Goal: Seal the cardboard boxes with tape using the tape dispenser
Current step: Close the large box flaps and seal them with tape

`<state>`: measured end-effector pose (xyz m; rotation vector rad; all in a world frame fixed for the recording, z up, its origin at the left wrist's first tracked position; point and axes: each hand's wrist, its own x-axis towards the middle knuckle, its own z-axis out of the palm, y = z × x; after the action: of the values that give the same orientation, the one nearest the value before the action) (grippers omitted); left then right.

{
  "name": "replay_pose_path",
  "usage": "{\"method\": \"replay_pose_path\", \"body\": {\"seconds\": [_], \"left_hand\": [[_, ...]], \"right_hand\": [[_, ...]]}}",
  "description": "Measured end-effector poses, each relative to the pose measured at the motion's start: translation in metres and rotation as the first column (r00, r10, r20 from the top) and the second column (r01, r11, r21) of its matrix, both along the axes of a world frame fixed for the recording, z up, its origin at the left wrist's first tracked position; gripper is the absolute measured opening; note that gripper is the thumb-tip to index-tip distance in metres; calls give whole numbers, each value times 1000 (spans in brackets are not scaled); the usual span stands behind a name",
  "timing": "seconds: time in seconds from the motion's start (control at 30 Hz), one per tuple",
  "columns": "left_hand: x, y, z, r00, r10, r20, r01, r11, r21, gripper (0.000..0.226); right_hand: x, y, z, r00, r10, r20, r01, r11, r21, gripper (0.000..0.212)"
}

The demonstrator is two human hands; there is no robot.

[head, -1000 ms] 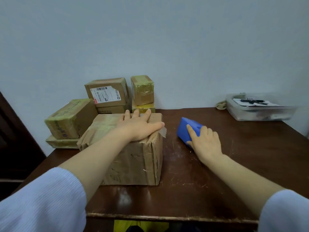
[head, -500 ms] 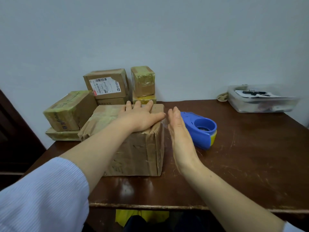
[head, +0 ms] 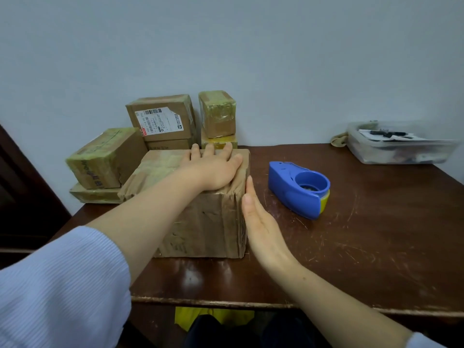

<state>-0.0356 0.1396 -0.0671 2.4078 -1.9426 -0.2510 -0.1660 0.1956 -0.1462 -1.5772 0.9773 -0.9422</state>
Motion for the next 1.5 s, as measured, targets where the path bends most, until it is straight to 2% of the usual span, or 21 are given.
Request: {"method": "replay_pose_path", "body": {"seconds": [0.1, 0.17, 0.2, 0.23, 0.3, 0.33, 0.4, 0.47, 0.53, 0.6, 0.67, 0.8, 0.9, 1.0, 1.03, 1.1, 1.13, 1.2, 1.27, 1.4, 1.5], "left_hand": [[0, -1, 1, 1000, 10, -16, -10, 1000, 3, 60], [0, -4, 2, 998, 31, -47, -31, 1000, 4, 58], [0, -3, 5, 993, 45, -107, -47, 999, -10, 57], [1, -2, 10, 970, 53, -236, -64, 997, -37, 55], [9, 9, 21, 871, -8, -492, -84, 983, -165, 53], [15, 17, 26, 855, -73, -513, -61, 969, -239, 51], [25, 31, 34, 920, -168, -354, 73, 961, -266, 46], [32, 43, 28, 970, -221, -98, 209, 970, -123, 47], [34, 51, 14, 969, -244, 26, 245, 969, -38, 51], [35, 55, 8, 960, -276, 43, 277, 960, -25, 52], [45, 58, 11, 953, -299, 44, 300, 954, -18, 53], [81, 79, 17, 960, -274, 53, 276, 961, -21, 51], [98, 96, 15, 969, -241, 50, 244, 967, -71, 52], [105, 97, 13, 967, -157, 203, 193, 966, -174, 61], [101, 95, 13, 960, -170, 223, 217, 954, -206, 66], [88, 90, 9, 941, -271, 200, 312, 926, -214, 62], [80, 88, 6, 933, -315, 172, 347, 915, -205, 55], [76, 86, 1, 929, -352, 111, 368, 905, -211, 49], [89, 90, -1, 932, -353, 81, 362, 902, -234, 53], [121, 106, -4, 946, -322, -33, 298, 906, -299, 78], [123, 116, -6, 947, -300, -112, 231, 881, -412, 75]], "right_hand": [[-11, -12, 9, 988, -150, 39, 151, 988, -20, 49], [-6, -23, 26, 987, -140, 78, 143, 989, -34, 53], [0, -28, 35, 995, -91, 34, 92, 995, -49, 56], [4, -32, 40, 999, -45, -27, 43, 997, -70, 57], [5, -44, 45, 993, -10, -120, -4, 993, -118, 53], [3, -49, 49, 988, -15, -155, -9, 989, -151, 50], [0, -57, 59, 949, -62, -309, -41, 948, -315, 44], [4, -58, 67, 853, -110, -510, -179, 856, -485, 46], [14, -55, 71, 723, -85, -686, -386, 773, -503, 48], [18, -55, 70, 625, -107, -774, -494, 713, -497, 49], [12, -59, 69, 617, -142, -774, -488, 702, -518, 47], [2, -53, 69, 686, -216, -694, -392, 694, -604, 40], [2, -46, 66, 624, -356, -696, -321, 694, -644, 41], [6, -51, 75, 531, -539, -654, -265, 627, -733, 51], [12, -53, 78, 560, -510, -653, -315, 598, -737, 53], [28, -53, 80, 624, -251, -740, -480, 624, -616, 50], [34, -53, 79, 597, -126, -792, -560, 641, -525, 50], [35, -55, 78, 542, -70, -838, -604, 661, -446, 47], [22, -61, 76, 580, -131, -804, -544, 673, -501, 42], [-8, -64, 62, 802, -248, -544, -288, 636, -716, 31], [-15, -60, 52, 819, -363, -445, -189, 560, -806, 36]]}}
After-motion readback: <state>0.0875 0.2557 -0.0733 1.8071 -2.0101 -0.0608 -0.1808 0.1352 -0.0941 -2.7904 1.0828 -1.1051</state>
